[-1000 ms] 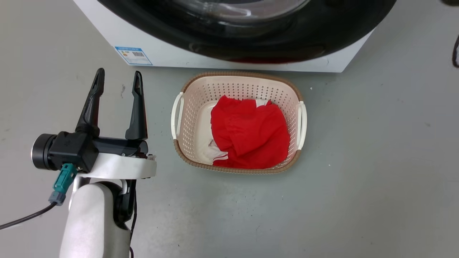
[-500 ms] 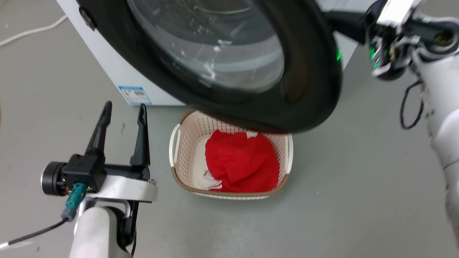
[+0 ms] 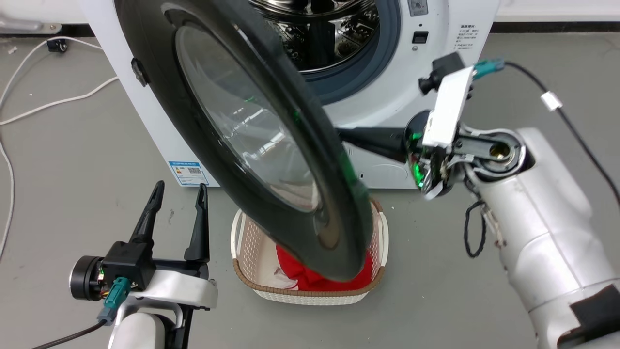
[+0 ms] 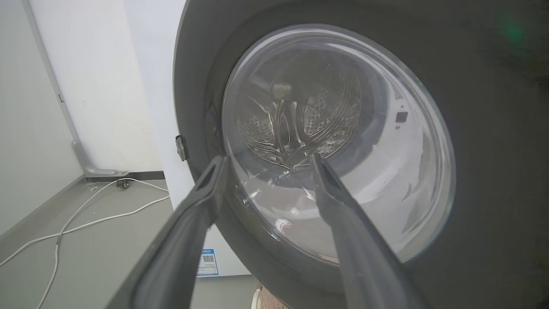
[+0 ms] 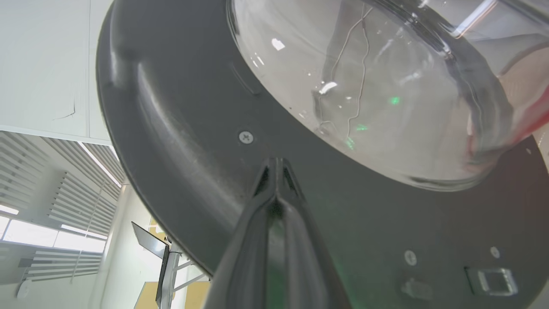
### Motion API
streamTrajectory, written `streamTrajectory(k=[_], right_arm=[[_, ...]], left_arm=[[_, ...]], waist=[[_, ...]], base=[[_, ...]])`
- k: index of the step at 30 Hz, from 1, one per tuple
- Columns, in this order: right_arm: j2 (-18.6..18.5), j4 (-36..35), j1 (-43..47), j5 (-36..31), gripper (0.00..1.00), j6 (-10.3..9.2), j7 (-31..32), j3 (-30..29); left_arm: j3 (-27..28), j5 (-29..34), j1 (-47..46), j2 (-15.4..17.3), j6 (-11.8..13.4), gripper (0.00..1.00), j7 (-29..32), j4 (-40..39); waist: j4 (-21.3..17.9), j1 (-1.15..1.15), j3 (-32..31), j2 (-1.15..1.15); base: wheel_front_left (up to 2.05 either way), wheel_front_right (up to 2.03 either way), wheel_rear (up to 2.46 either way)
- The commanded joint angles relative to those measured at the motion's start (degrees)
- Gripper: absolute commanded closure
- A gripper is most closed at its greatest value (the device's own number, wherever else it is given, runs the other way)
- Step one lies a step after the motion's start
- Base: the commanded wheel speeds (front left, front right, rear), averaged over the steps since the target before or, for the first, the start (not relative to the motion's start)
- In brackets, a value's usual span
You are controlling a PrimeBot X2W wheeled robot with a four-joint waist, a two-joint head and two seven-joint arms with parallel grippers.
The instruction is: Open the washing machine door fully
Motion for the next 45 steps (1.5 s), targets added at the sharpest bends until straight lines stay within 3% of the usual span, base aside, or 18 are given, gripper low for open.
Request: streamTrajectory(k=[1, 6, 15, 25, 26, 27, 28, 37, 41, 45], right_arm=[[0.45, -0.47, 1.26, 0.43, 1.00, 0.00, 0.14, 0.57], [1.11, -4.51, 4.07, 5.11, 1.00, 0.01, -0.39, 5.32], [0.86, -11.33, 5.80, 11.28, 1.00, 0.00, -8.62, 15.48], [-1.37, -18.55, 12.35, 7.10, 1.00, 0.00, -28.51, 7.51], [-1.67, -19.67, 13.98, 6.57, 0.78, 0.00, -30.51, 6.44], [-2.08, -20.86, 15.50, 5.83, 0.34, 0.00, -32.32, 5.59], [-2.59, -21.81, 17.00, 5.09, 0.00, 0.00, -34.57, 4.54], [-5.95, -26.90, 30.97, -2.97, 0.00, 0.00, -54.02, -2.36], [-7.91, -25.98, 36.26, -11.91, 0.00, 0.00, -63.70, -3.26], [-8.49, -24.25, 39.95, -24.52, 0.00, 0.00, -67.20, -7.83]], left_arm=[[-0.21, 0.02, 0.78, -0.09, 0.01, 0.00, -0.14, 0.19], [-0.86, -0.60, 0.80, -0.29, 0.01, 0.00, -0.14, 0.48], [-1.09, -1.08, 0.59, -0.46, 0.19, 0.00, -0.14, -0.19], [0.36, -1.55, 1.09, -0.52, 0.45, 0.00, -0.14, -0.85], [0.60, -1.60, 1.14, -0.53, 0.45, 0.00, -0.14, -0.92], [0.89, -1.63, 1.26, -0.52, 0.53, 0.00, -0.14, -1.02], [1.21, -1.65, 1.34, -0.52, 0.57, 0.00, -0.14, -1.09], [2.54, -1.34, 2.17, -0.53, 0.50, 0.00, -0.14, -0.82], [2.84, -1.30, 2.80, -0.53, 0.42, 0.00, -0.14, -0.56], [3.12, -1.03, 3.24, -0.53, 0.35, 0.00, -0.14, -0.33]], waist=[[0.18, 0.01, -0.26, 0.00], [0.91, 0.01, -0.81, 0.00], [1.14, 0.01, -0.23, 0.00], [-0.10, 0.01, -0.37, 0.00], [-0.27, 0.01, -0.46, 0.00], [-0.49, 0.01, -0.54, 0.00], [-0.70, 0.01, -0.60, 0.00], [-1.76, 0.01, -1.81, 0.00], [-2.02, 0.01, -2.47, 0.00], [-2.38, 0.01, -3.14, 0.00]], base=[[0.00, 0.00, 0.00], [0.00, 0.00, 0.00], [0.00, 0.00, 0.00], [0.00, 0.00, 0.00], [0.00, 0.00, 0.00], [0.00, 0.00, 0.00], [0.00, 0.00, 0.00], [0.00, 0.00, 0.00], [0.00, 0.00, 0.00], [0.00, 0.00, 0.00]])
